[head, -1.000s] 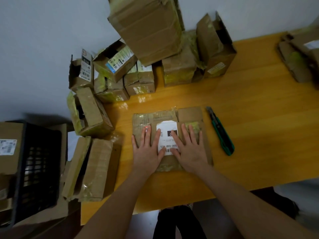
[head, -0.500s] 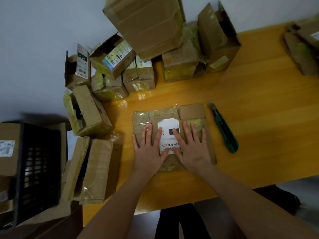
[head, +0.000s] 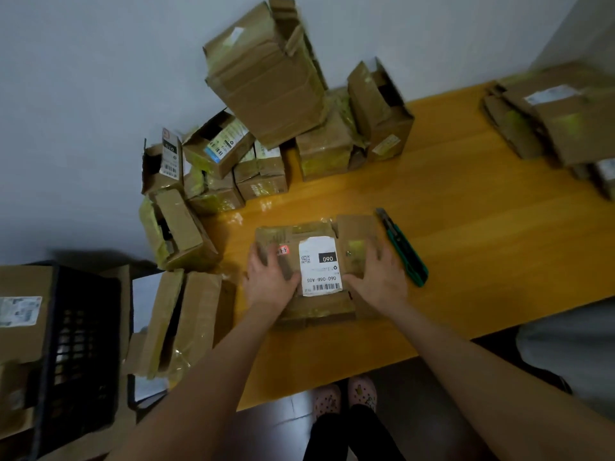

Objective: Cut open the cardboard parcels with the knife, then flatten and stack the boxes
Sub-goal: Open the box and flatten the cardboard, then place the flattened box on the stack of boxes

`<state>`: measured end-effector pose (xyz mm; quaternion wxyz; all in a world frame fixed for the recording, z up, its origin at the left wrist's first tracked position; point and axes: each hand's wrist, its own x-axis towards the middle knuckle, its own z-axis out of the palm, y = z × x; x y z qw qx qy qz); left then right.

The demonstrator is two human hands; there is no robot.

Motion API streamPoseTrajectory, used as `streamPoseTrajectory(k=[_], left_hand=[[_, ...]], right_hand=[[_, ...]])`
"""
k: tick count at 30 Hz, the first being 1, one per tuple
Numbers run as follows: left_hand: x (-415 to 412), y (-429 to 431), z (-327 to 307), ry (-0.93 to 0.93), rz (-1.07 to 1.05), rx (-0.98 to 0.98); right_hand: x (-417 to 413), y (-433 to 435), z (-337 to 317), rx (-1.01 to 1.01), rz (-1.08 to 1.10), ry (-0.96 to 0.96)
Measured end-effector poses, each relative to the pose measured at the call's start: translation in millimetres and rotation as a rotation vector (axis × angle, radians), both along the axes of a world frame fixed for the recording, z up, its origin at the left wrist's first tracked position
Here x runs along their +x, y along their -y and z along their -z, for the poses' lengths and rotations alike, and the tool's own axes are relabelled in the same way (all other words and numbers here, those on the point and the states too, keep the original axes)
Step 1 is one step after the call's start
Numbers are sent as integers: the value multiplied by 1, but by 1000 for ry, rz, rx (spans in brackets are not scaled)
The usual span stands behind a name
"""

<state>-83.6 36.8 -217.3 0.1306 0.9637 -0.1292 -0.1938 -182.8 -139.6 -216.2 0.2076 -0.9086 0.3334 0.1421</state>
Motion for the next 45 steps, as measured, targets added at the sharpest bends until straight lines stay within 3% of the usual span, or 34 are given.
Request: streamPoseTrajectory(k=[5,9,15,33,45], left_hand=[[5,1,6,-284,-343,-191],[12,8,-3,-196,-554,-324],[11,57,-26,-97,-548,-385],[-117,379,-74,-140,-408,-390],[-57,574,-91,-194,-316,-634]], right_hand=[[-9,7,2,286,324,28],[-7,19,-7,500,470,169],[-12,63,-47,568,483,354],[-154,385,-105,334,468,395],[-99,576,-116,96,519,363]])
